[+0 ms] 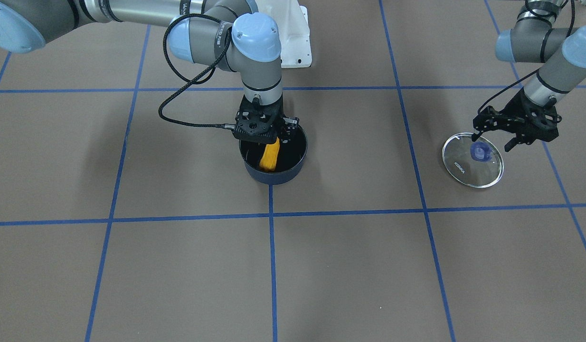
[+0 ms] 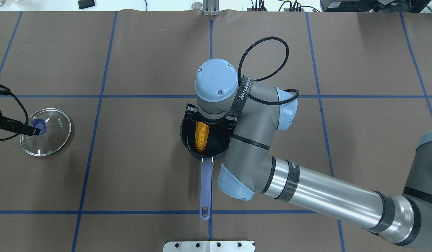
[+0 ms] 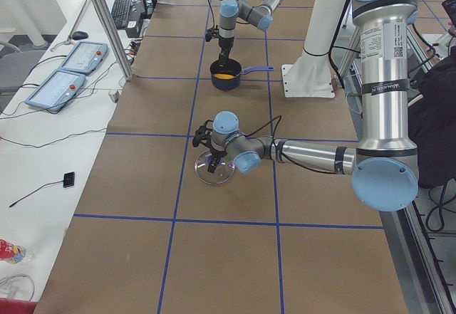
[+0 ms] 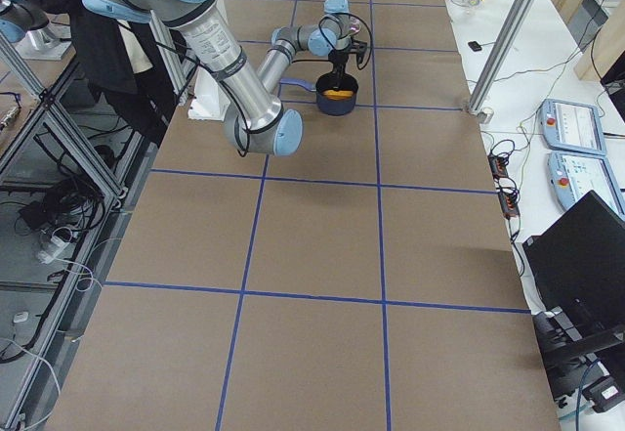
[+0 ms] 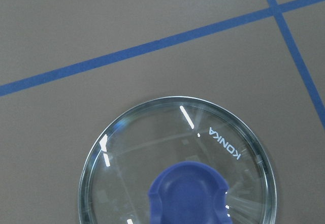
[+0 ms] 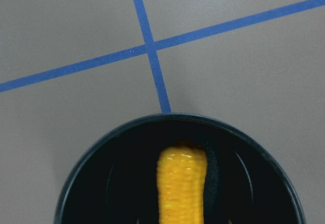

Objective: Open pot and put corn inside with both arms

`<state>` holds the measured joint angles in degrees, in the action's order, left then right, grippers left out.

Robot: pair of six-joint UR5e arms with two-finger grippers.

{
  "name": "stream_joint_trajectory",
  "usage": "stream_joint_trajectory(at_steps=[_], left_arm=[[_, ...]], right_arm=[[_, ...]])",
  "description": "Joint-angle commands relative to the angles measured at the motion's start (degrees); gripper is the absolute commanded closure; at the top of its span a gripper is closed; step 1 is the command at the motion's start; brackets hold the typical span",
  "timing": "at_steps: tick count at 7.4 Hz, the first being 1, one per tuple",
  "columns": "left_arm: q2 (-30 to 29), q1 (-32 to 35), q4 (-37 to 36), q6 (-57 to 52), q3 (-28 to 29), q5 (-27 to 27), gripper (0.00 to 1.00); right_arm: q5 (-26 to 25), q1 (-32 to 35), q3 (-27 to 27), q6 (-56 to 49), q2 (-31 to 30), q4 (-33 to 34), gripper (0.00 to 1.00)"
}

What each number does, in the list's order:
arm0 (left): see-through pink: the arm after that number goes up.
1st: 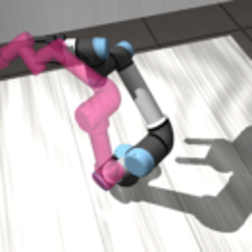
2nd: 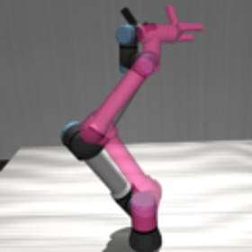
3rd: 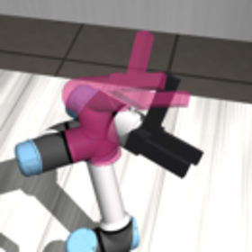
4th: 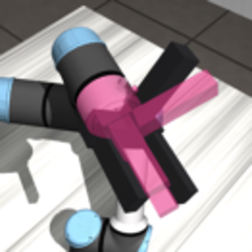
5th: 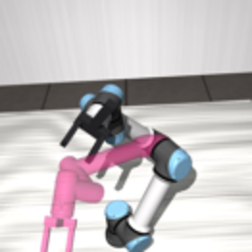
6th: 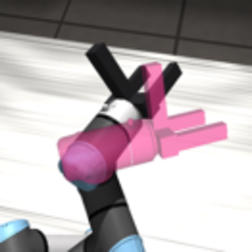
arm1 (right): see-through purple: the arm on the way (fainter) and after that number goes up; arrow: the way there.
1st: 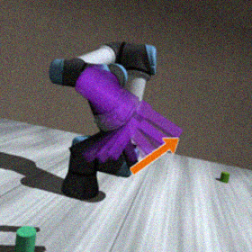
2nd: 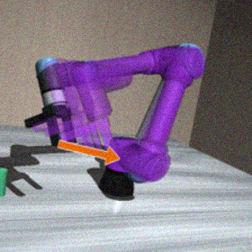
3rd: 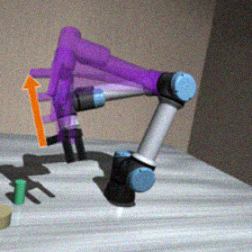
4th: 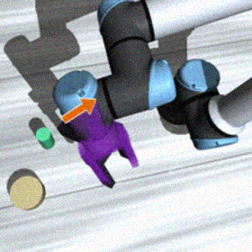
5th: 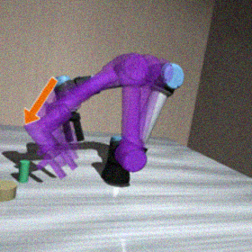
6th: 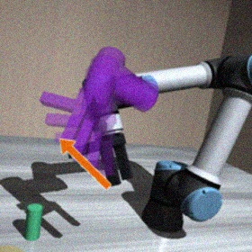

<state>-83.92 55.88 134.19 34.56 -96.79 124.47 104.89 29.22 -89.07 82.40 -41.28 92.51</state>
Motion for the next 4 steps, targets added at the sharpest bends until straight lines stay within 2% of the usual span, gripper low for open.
stream_joint_trajectory(at_steps=[1, 2, 3, 4], left_arm=[[-0.9, 6.75, -1.47, -1.24, 0.29, 7.41, 0.02], [-1.07, 10.61, -3.91, -4.73, 0.64, 10.59, 0.02], [-1.16, 13.52, -8.03, -11.81, 0.64, 10.97, 0.02], [-1.68, 16.86, -12.77, -18.58, 0.64, 12.28, 0.02]], right_arm=[[0.31, 5.46, -0.4, -7.91, -1.77, -0.05, 0.0], [1.79, 10.89, -0.93, -13.26, -3.09, -0.22, 0.0], [6.16, 17.73, -1.19, -20.19, -4.67, -0.23, 0.0], [13.6, 24.76, -1.28, -29.22, -7.9, -0.31, 0.0]])
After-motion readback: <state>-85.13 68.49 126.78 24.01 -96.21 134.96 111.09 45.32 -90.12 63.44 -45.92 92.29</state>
